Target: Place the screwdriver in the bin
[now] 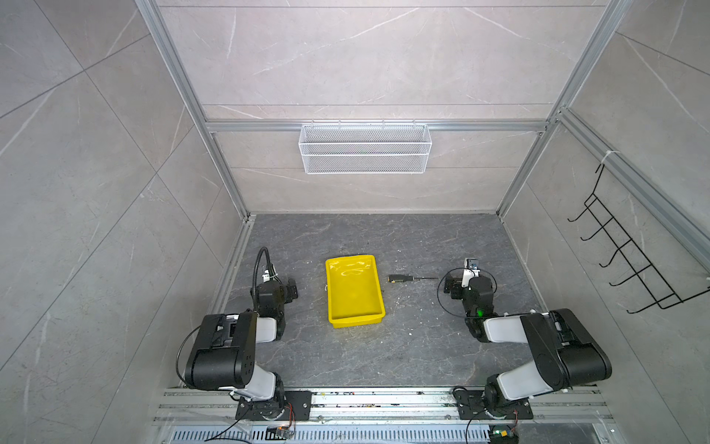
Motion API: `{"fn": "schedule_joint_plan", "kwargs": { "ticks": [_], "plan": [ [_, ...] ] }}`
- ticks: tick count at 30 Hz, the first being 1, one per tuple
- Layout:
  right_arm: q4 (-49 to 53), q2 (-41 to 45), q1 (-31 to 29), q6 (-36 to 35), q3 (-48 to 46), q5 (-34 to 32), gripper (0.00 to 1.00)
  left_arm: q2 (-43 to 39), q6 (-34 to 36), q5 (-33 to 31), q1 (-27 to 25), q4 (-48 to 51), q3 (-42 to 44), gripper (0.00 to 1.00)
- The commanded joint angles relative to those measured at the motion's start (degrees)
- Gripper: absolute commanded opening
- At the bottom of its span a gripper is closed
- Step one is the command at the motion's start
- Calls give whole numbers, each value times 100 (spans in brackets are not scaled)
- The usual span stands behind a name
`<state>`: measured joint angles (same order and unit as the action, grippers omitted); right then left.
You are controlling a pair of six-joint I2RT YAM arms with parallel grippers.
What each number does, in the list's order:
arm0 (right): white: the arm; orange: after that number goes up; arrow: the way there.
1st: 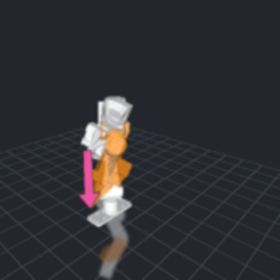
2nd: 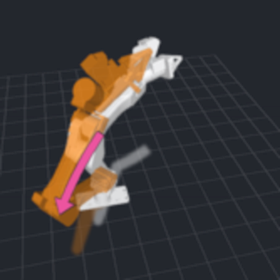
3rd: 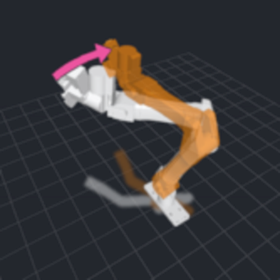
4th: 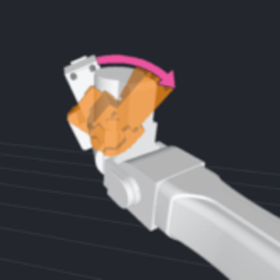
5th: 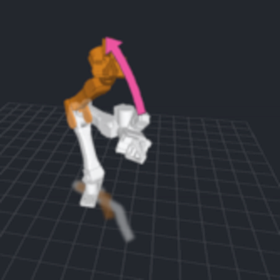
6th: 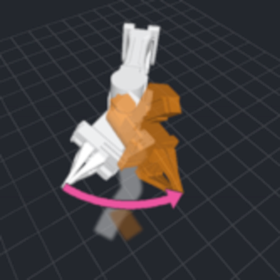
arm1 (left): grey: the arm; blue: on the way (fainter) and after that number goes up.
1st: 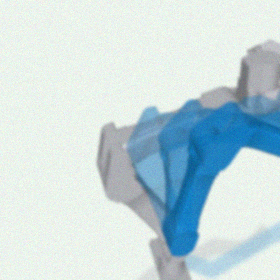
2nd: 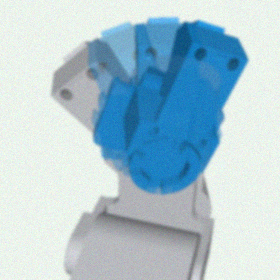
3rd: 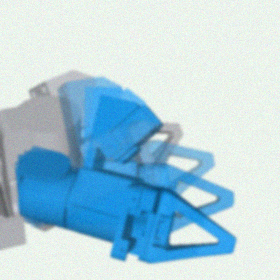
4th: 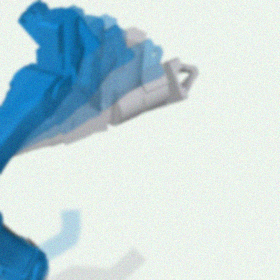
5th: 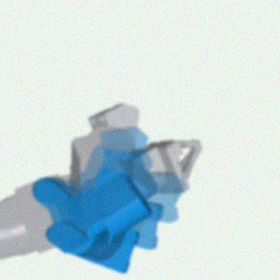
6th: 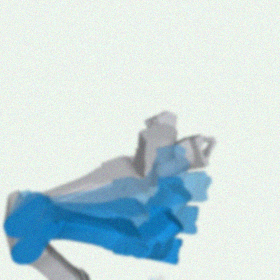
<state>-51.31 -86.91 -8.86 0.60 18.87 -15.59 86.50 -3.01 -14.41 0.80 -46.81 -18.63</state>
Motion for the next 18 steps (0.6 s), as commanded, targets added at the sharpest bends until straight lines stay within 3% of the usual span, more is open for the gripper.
{"fn": "schedule_joint_plan", "kwargs": {
  "ticks": [1,5,7,12,14,15,16,18],
  "plan": [
    [-98,-27,25,25,99,39,99,-45,72,51,17,-334,-119,100],
    [-220,20,-9,-35,11,-17,99,-45,72,45,17,-325,-120,100],
    [-631,126,-278,-182,-265,-429,99,-45,72,53,21,-334,-119,100],
    [-1718,207,-492,-462,-753,-521,99,-45,72,49,16,-327,-122,100],
    [-1028,700,-937,-627,-522,-1560,99,-45,72,53,17,-325,-117,100],
    [-11,1144,-1038,-600,-202,-1785,99,-45,71,50,12,-328,-122,100],
    [1164,1585,-1048,-462,185,-1727,99,-41,72,43,13,-328,-117,100],
    [1681,1992,-1075,-645,432,-1608,99,-45,68,45,16,-323,-118,100]
  ]
}}
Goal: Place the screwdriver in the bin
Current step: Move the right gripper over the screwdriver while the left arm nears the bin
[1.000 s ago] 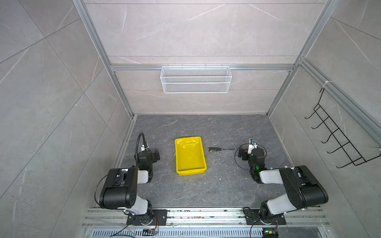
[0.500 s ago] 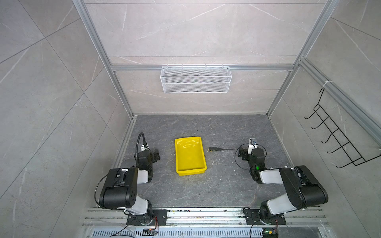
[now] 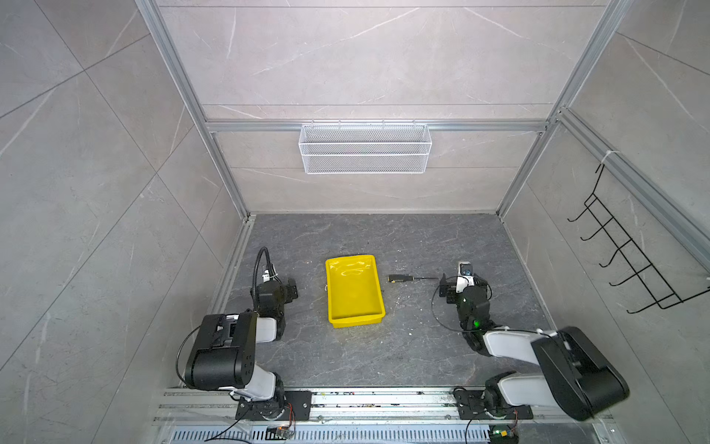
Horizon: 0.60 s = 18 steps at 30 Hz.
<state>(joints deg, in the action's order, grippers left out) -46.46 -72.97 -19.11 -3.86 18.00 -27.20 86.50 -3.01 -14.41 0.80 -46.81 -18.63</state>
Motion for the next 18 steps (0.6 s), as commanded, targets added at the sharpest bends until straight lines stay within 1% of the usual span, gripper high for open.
{"fn": "schedule_joint_plan", "kwargs": {
  "ticks": [1,3,4,9,10,11,12,13,15,16,17,18],
  "plan": [
    [1141,762,-70,-250,512,-356,99,-48,72,38,17,-325,-120,100],
    [1294,940,-73,-9,573,-140,99,-45,76,47,19,-329,-121,100],
    [1485,930,-67,190,673,-106,99,-48,72,46,17,-324,-118,100],
    [2628,732,-93,669,1415,233,99,-44,72,47,10,-324,-121,100],
    [2926,725,-93,1096,1585,231,99,-45,72,46,12,-330,-115,100],
    [3367,679,-95,1815,1801,13,99,-45,72,52,14,-328,-123,100],
    [4454,561,-88,3239,2222,-399,99,-45,72,47,17,-329,-120,100],
    [5729,369,-11,4177,2756,-466,100,-45,72,49,16,-331,-119,100],
    [6634,-159,199,4242,3563,99,100,-45,72,45,12,-320,-126,100],
    [6940,-354,202,4398,3819,1,100,-45,72,51,17,-316,-131,100],
    [6995,-475,198,4426,3935,-48,100,-45,72,45,16,-320,-131,100],
    [6825,-507,198,4353,3927,-11,100,-45,70,48,17,-316,-131,100]
  ]
}}
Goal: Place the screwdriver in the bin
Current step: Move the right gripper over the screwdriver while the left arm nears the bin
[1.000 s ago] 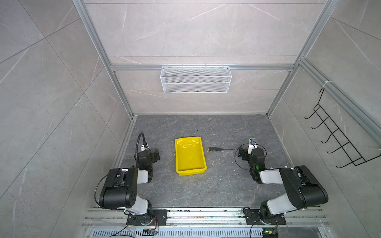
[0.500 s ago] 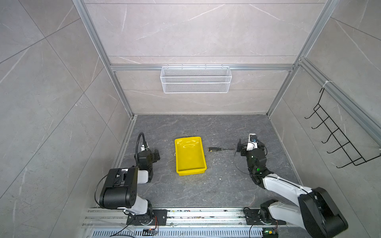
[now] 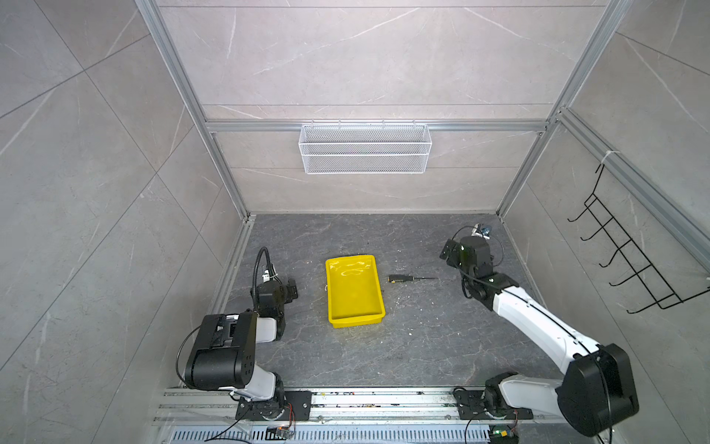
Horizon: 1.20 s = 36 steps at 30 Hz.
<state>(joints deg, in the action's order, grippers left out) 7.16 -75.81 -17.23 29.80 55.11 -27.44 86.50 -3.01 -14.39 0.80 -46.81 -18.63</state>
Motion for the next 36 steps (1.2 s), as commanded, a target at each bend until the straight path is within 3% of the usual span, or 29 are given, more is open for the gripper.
{"fn": "schedule_joint_plan", "kwargs": {
  "ticks": [1,6,9,11,12,14,16,17,20,25,29,33,36],
  "plan": [
    [1302,-216,9,947,172,92,99,-45,76,37,7,-327,-125,100],
    [1282,-469,-56,1256,342,833,99,-56,330,-127,-229,-707,60,100],
    [1651,-601,-356,1717,452,801,99,-413,347,-512,-361,-821,212,100],
    [1803,-539,-581,2037,402,749,99,-1109,475,-1449,-934,448,-52,100],
    [1838,-494,-658,2194,346,812,99,-1439,324,-1667,-1148,1623,-444,100],
    [1954,-470,-693,2545,308,1023,99,-1765,-121,-1849,-1294,2963,-1023,100],
    [2092,-559,-702,3014,330,1358,100,-1928,-539,-1821,-1394,3502,-1317,100],
    [2123,-642,-705,3163,374,1534,99,-2055,-1064,-1627,-1406,4169,-1566,100],
    [2402,-935,-717,3420,674,1859,98,-2306,-1303,-809,-1408,4756,-1747,100],
    [2611,-1234,-733,4398,926,2347,97,-2633,-1571,-954,-1372,4769,-1523,100],
    [2505,-1527,-964,5128,1129,2373,95,-2744,-2213,-722,-1373,4663,-1245,100],
    [2589,-2045,-1186,5953,1569,2331,96,-2459,-2257,-541,-1372,4520,-1283,100],
    [2370,-2451,-1261,6587,1773,2405,96,-2153,-2239,-748,-1373,4783,-1550,100]
  ]
}}
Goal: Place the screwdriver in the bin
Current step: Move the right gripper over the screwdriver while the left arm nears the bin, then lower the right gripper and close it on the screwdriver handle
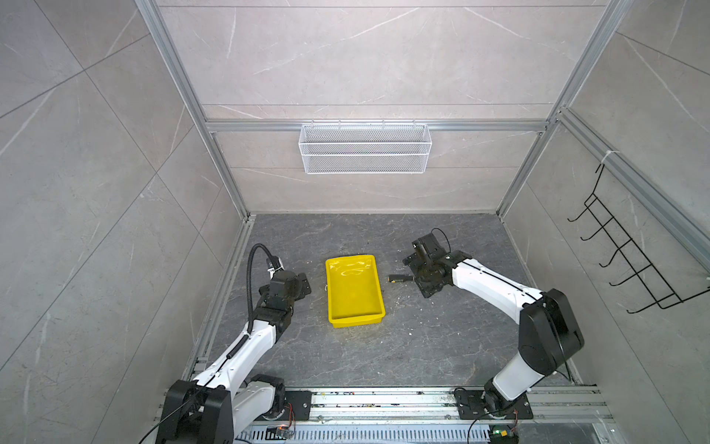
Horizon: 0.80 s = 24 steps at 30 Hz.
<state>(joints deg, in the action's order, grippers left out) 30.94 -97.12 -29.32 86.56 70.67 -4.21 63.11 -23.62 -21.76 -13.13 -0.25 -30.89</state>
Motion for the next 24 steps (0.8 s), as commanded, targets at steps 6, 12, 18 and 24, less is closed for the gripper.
{"fn": "schedule_joint_plan", "kwargs": {
  "ticks": [6,12,18,24],
  "plan": [
    [705,-1097,-232,1637,1321,361,96,619,-323,655,19,610,-766,100],
    [1531,-1155,-359,2052,1772,-10,95,196,-188,708,10,270,-519,100],
    [1344,-1119,-381,2399,1963,54,90,-380,-323,-171,35,226,-95,100],
    [1312,-1050,-460,2218,2339,-3,90,-310,-460,30,47,395,-165,100]
  ]
}}
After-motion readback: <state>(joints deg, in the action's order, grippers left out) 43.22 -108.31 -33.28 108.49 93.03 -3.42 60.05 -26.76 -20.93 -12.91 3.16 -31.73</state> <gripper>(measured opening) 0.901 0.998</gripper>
